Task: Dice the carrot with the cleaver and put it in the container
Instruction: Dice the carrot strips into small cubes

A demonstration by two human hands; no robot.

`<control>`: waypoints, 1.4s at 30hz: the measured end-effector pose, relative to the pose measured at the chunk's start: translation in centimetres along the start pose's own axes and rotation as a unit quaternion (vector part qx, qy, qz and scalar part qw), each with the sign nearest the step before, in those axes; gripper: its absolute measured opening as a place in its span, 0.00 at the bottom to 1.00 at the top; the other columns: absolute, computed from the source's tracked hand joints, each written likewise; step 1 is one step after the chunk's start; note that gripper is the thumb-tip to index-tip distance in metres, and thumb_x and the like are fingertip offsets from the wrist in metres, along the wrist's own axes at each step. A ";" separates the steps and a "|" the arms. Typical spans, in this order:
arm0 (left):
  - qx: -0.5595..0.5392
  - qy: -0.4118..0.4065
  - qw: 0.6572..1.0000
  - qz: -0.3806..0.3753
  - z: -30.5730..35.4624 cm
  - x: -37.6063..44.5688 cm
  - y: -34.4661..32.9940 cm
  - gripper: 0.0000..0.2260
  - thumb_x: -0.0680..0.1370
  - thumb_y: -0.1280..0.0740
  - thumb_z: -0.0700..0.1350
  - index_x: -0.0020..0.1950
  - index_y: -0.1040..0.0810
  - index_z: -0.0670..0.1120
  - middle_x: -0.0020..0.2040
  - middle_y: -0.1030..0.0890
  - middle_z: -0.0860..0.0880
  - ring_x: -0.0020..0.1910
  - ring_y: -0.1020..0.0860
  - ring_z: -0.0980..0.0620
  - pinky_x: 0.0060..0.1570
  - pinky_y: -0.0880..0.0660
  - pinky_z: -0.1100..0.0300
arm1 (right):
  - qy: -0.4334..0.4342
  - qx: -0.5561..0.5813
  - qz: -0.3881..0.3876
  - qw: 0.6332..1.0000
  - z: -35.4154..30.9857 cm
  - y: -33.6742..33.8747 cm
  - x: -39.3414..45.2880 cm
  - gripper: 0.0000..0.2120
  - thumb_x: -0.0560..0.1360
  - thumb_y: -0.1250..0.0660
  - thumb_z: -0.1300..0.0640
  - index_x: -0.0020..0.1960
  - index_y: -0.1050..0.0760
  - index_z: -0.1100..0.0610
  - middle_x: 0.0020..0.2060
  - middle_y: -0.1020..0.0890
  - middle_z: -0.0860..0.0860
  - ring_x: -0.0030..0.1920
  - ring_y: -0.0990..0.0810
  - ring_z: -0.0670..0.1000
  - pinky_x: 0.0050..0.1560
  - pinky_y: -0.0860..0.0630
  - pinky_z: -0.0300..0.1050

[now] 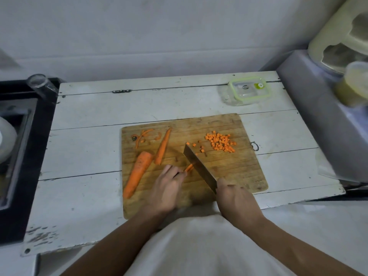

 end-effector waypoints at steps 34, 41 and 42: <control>0.015 0.013 1.000 -0.008 -0.1 0.0 -0.1 0.16 0.75 0.29 0.33 0.62 0.17 0.42 0.51 0.21 0.49 0.52 0.26 0.49 0.44 0.22 0.55 | 0.014 -0.031 0.061 0.998 0.2 -0.3 -0.1 0.17 0.72 0.29 0.61 0.46 0.37 0.50 0.30 0.21 0.50 0.27 0.22 0.56 0.28 0.37 0.44; 0.020 0.014 1.000 -0.013 -0.2 -0.2 -0.1 0.18 0.74 0.27 0.34 0.64 0.17 0.43 0.54 0.20 0.49 0.54 0.25 0.49 0.49 0.22 0.56 | -0.016 0.065 0.062 0.996 -0.7 1.1 1.9 0.01 0.83 0.43 0.54 0.54 0.34 0.51 0.39 0.19 0.51 0.37 0.19 0.56 0.37 0.22 0.50; 0.020 0.013 1.000 -0.011 -0.3 -0.2 -0.1 0.18 0.74 0.27 0.33 0.63 0.17 0.43 0.54 0.19 0.48 0.54 0.24 0.49 0.49 0.21 0.56 | -0.016 0.061 0.061 0.996 -0.5 1.2 1.5 0.01 0.83 0.43 0.54 0.54 0.34 0.51 0.39 0.19 0.51 0.37 0.19 0.56 0.38 0.21 0.50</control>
Point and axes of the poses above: each hand's wrist, its own x-axis towards the middle knuckle, its own y-axis out of the back of the hand, z = x × y, the point moved 6 cm from there along x, towards the middle knuckle
